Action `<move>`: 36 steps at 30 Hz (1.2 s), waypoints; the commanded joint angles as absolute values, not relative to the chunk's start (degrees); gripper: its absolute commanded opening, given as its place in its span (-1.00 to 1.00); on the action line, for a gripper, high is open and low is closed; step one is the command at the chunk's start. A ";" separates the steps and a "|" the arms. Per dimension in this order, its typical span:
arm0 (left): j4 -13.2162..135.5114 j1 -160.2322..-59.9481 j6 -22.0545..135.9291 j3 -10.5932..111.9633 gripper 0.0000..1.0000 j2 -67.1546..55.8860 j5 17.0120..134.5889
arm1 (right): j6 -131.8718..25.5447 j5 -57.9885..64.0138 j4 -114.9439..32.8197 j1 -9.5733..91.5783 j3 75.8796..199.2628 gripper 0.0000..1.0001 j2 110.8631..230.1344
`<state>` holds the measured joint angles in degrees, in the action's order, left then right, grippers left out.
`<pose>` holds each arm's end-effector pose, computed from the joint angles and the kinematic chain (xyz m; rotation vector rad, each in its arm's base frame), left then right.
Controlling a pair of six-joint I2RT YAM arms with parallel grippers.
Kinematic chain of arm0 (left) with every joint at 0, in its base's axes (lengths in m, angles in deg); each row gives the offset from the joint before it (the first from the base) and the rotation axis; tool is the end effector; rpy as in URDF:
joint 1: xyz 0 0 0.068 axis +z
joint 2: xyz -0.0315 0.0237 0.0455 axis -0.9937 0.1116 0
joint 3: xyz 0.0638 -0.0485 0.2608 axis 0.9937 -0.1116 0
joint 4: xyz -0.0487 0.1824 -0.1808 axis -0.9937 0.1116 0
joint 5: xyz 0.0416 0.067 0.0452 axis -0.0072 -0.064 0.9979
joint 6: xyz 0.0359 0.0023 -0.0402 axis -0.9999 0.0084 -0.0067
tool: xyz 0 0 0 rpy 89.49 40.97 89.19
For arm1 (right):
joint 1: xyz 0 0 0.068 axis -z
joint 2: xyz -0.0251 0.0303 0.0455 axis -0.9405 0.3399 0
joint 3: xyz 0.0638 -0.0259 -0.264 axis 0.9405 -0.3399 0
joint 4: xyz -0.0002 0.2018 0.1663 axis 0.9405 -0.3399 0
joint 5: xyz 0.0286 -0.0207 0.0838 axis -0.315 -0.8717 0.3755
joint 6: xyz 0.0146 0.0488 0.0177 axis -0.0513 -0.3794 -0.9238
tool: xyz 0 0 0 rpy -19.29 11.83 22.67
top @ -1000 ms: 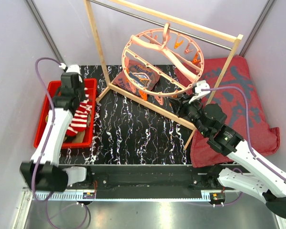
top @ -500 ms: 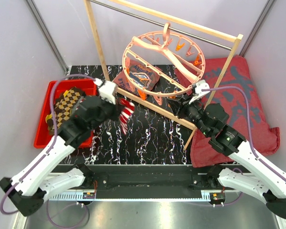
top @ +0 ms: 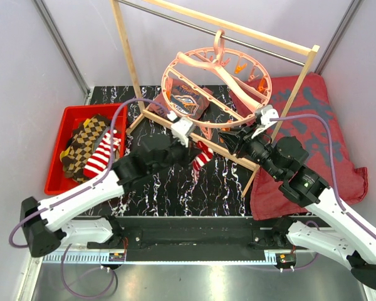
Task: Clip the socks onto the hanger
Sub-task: Clamp the sock onto the hanger.
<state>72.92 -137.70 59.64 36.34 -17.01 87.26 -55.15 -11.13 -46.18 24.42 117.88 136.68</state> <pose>0.1540 -0.2093 0.3540 0.6158 1.8191 -0.7706 0.1309 0.1283 0.4094 -0.4039 1.5041 0.6714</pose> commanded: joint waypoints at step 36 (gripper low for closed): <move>64.22 -140.54 74.18 46.55 -1.00 -10.55 84.33 | -51.54 -7.26 -45.30 23.90 117.48 -1.00 137.05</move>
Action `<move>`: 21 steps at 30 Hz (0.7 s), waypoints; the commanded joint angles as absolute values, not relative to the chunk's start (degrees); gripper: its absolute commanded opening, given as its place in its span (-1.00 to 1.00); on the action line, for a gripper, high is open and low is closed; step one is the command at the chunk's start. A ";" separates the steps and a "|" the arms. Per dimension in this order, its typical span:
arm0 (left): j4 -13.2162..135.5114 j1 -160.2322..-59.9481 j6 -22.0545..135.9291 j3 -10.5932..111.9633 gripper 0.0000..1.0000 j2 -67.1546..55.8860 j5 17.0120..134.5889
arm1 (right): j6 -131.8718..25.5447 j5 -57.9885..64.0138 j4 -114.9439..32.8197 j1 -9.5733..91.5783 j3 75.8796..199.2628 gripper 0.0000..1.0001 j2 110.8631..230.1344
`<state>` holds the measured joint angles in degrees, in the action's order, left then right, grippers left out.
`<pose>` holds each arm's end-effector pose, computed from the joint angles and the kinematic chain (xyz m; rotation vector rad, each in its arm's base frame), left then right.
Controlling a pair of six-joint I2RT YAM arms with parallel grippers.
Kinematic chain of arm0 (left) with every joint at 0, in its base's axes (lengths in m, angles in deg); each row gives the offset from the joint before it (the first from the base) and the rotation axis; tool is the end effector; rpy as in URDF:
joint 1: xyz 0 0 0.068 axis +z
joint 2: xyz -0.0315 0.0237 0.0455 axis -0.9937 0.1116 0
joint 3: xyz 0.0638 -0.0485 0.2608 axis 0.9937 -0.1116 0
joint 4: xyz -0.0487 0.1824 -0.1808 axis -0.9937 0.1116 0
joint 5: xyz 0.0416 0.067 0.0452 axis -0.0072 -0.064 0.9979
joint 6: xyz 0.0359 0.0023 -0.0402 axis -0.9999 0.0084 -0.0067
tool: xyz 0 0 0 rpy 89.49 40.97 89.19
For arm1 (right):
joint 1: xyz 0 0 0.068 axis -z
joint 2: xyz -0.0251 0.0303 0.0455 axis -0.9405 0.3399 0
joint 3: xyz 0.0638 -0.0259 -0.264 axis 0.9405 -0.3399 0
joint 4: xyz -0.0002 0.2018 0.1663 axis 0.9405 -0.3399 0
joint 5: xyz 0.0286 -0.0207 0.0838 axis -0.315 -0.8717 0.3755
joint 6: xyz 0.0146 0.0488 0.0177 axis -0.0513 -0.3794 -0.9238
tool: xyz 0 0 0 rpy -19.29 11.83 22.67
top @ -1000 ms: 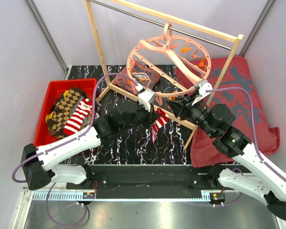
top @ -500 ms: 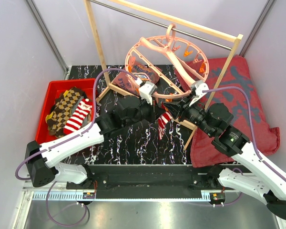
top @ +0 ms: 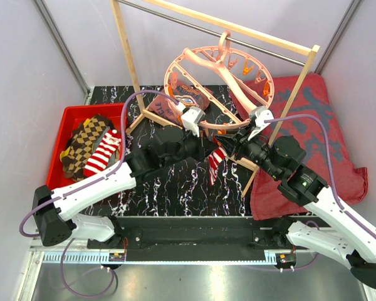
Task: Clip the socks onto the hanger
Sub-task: Clamp the sock onto the hanger.
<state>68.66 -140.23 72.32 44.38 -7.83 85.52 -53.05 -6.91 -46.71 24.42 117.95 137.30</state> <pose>0.1665 -0.2511 0.3702 0.4710 1.8541 -1.0004 0.1313 0.1325 0.4070 -0.4965 1.4991 0.6925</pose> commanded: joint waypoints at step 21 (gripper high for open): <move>60.62 -140.54 77.88 45.31 -1.00 -12.31 84.41 | -51.71 -5.16 -44.77 23.99 116.17 -0.98 137.05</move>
<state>66.96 -140.32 76.73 44.38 -11.59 85.56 -52.17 -6.45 -45.59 24.39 116.87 137.03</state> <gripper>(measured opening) 0.012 0.336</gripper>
